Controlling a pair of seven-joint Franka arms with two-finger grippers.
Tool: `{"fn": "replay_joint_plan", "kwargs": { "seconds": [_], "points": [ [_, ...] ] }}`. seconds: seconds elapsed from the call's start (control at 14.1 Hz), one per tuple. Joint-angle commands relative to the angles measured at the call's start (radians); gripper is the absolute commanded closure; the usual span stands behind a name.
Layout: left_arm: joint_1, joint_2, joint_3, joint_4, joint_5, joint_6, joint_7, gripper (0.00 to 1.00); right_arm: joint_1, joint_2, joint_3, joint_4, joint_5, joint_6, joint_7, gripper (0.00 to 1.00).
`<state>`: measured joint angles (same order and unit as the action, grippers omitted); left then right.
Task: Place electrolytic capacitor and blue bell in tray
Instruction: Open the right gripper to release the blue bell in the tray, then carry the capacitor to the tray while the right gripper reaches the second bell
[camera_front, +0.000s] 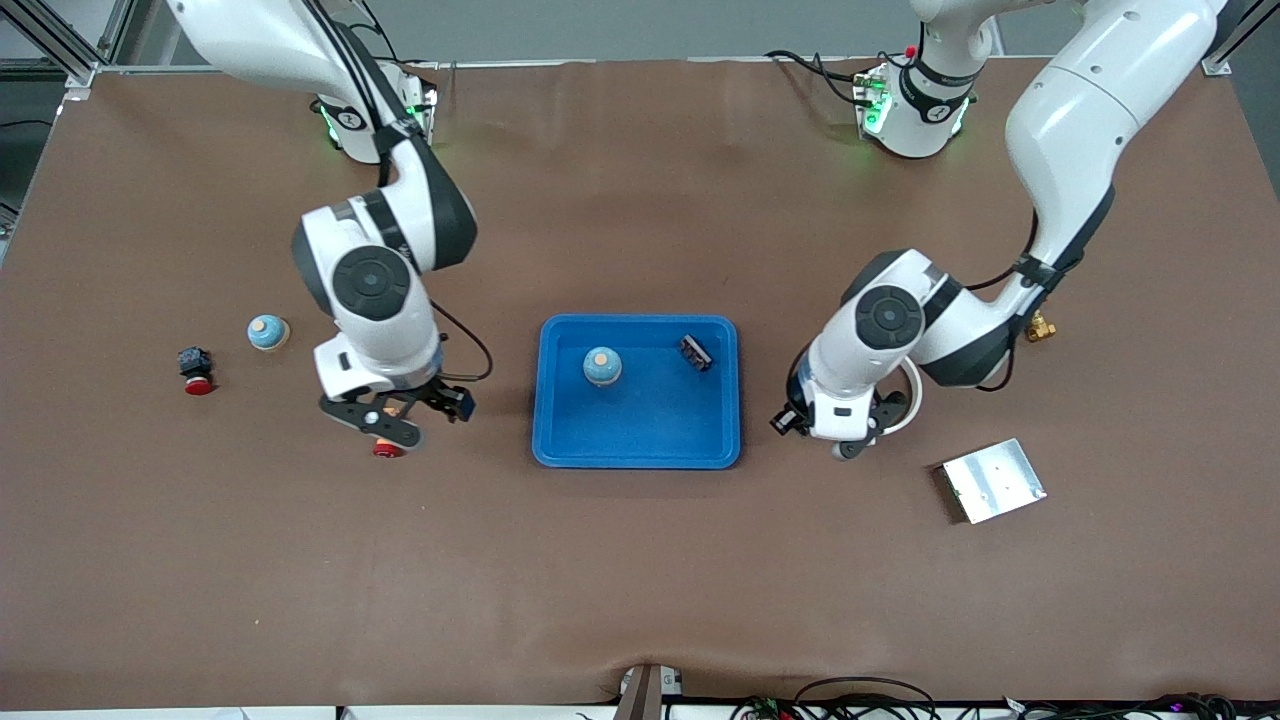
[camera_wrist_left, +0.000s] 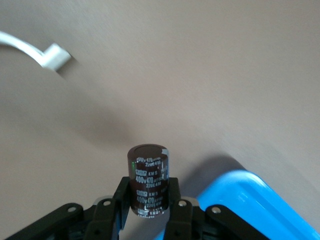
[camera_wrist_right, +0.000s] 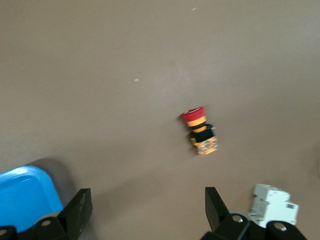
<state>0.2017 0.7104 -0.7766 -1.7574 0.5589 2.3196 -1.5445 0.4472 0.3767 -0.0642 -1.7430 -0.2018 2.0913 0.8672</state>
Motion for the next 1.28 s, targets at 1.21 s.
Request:
{"fn": "replay_joint_plan", "kwargs": {
  "seconds": [1.21],
  "points": [
    [-0.363,0.181,0.158,0.248,-0.043,-0.003,-0.077,0.94,-0.410,-0.426,0.017,-0.418,0.137,0.027,-0.594,0.00]
  ]
}}
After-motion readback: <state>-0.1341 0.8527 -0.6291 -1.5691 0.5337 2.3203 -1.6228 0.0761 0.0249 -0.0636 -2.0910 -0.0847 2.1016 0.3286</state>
